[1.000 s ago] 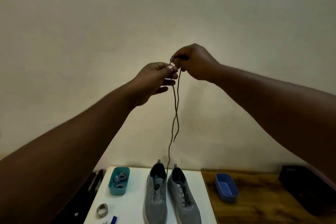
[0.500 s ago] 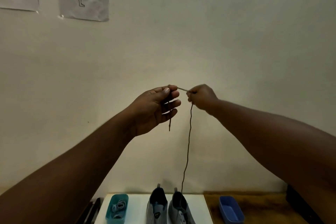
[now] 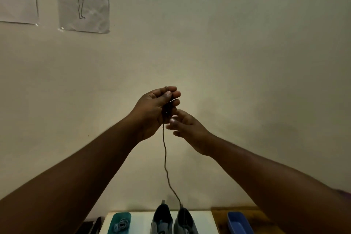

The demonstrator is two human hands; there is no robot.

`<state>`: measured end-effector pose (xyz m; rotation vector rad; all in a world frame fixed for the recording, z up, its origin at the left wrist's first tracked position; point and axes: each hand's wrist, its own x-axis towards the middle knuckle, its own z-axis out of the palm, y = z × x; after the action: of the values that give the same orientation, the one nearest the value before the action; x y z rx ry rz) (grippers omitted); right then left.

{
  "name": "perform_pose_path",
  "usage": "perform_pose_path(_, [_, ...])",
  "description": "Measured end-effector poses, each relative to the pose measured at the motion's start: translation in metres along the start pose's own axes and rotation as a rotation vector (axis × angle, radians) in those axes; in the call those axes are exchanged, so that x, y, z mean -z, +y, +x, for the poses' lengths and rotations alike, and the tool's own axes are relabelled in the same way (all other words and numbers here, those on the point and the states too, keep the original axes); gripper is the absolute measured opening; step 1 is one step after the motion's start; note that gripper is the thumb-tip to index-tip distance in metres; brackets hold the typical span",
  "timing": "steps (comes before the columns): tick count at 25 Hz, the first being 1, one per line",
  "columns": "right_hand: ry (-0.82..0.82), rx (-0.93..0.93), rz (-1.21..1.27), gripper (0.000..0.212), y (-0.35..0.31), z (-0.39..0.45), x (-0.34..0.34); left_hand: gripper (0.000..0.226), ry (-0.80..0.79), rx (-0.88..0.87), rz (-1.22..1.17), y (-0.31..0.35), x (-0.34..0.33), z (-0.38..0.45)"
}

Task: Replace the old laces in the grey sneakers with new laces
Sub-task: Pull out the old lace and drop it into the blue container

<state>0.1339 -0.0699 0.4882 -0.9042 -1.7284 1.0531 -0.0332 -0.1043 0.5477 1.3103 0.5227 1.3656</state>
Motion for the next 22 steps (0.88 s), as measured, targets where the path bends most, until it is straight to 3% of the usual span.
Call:
perform_pose_path(3, [-0.083,0.032,0.375,0.035,-0.02,0.003,-0.02,0.026,0.004,0.017,0.005,0.006,0.001,0.003])
perform_pose_path(6, [-0.024,0.006,0.4,0.03,-0.02,0.007,-0.027,0.026,0.016,0.021,0.027,0.012,0.004,0.004])
perform_pose_path(9, [0.225,0.0,0.235,0.022,-0.011,0.01,-0.024,0.024,0.039,-0.026,0.142,0.008,0.007,0.003])
perform_pose_path(11, [0.296,-0.021,0.102,0.021,-0.007,0.008,-0.022,0.024,0.021,-0.095,0.245,-0.001,0.012,0.002])
perform_pose_path(18, [0.205,0.115,-0.426,0.023,-0.017,-0.016,-0.024,0.027,0.113,-0.364,0.39,-0.026,0.026,0.01])
perform_pose_path(22, [0.179,0.228,-0.581,0.02,-0.037,-0.026,-0.014,0.032,0.04,-0.49,0.571,-0.036,0.039,0.009])
